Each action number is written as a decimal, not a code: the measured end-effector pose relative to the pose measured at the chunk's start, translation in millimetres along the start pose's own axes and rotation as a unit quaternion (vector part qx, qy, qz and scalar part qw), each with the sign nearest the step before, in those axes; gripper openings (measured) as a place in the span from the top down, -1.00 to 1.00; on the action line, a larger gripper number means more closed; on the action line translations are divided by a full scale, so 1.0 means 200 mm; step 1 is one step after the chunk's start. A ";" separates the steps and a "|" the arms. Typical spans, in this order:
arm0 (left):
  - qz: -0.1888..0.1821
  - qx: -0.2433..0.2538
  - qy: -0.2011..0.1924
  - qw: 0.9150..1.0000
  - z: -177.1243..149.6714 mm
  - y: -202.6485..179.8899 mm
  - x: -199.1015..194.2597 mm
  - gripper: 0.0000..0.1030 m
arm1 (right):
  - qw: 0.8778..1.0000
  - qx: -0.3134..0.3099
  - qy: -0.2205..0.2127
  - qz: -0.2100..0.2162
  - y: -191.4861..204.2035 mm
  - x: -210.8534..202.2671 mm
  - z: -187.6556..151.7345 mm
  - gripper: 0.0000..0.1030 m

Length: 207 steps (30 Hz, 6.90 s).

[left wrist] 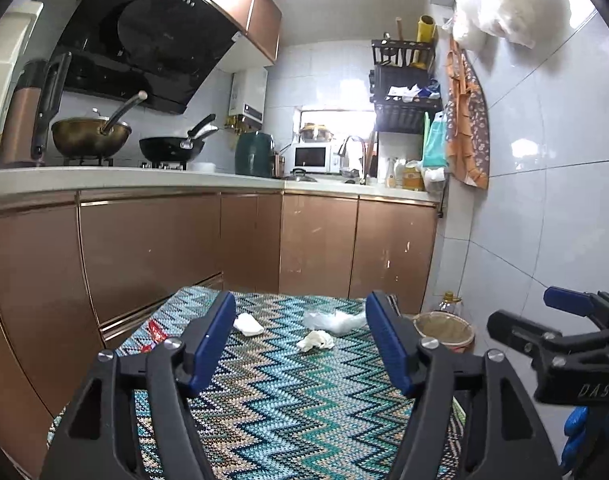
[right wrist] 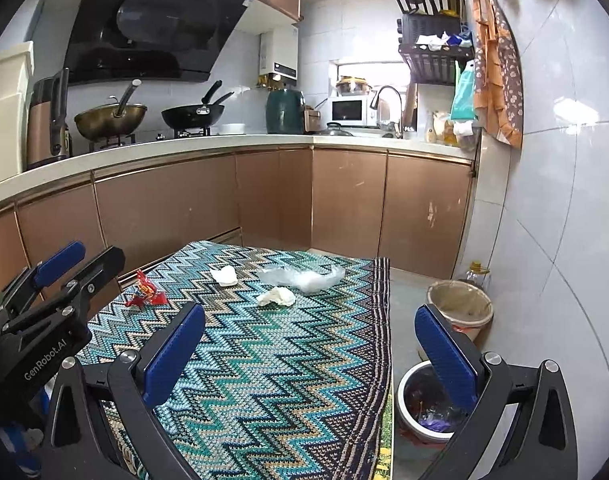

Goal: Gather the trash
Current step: 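Move both open tools back over the table, then grasp crumpled white tissue with right tool while left tool grasps red snack wrapper, then carry tissue and red wrapper over the black-lined bin and open both tools, then move both open tools back over the table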

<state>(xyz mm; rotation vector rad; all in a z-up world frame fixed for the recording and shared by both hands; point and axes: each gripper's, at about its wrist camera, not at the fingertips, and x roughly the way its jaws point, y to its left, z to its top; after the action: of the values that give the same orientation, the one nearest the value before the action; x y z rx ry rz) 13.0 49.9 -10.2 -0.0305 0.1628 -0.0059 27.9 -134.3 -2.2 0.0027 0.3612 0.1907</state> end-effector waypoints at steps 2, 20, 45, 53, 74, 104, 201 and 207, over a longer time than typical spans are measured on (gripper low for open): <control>0.003 -0.001 0.005 1.000 -0.03 0.02 0.03 -0.28 | 1.000 0.004 0.006 0.001 -0.01 0.04 -0.01 -1.00; 0.039 -0.062 0.137 0.988 -0.36 0.43 0.49 -0.28 | 0.993 -0.004 0.111 0.033 0.13 0.63 -0.08 -1.00; 0.105 -0.110 0.178 0.972 -0.41 1.01 0.82 -0.28 | 0.970 0.008 0.213 0.118 0.22 1.49 -0.11 -0.65; 0.086 -0.123 0.192 0.970 -0.36 1.10 1.06 -0.28 | 0.968 0.019 0.214 0.131 0.16 1.70 -0.08 -0.55; 0.073 -0.123 0.254 0.957 -0.50 1.09 1.23 0.59 | 0.957 0.028 0.245 0.151 0.12 1.95 -0.17 0.64; -0.118 -0.029 0.194 0.973 -0.11 0.25 0.67 0.63 | 0.985 0.081 0.130 0.083 -0.36 0.65 -0.12 0.70; -0.164 -0.006 0.109 0.980 0.11 -0.59 0.62 -0.12 | 0.988 0.120 0.050 -0.083 -0.66 0.30 -0.04 -0.17; -0.150 -0.015 0.084 0.985 0.14 -0.46 0.52 -0.12 | 0.992 0.095 0.038 -0.072 -0.52 0.21 0.02 -0.20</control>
<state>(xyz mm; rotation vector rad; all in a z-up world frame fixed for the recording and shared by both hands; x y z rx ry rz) 119.3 -42.3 2.8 -0.0837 0.3253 -0.3072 88.1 -227.6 -16.5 0.1581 0.4524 0.0125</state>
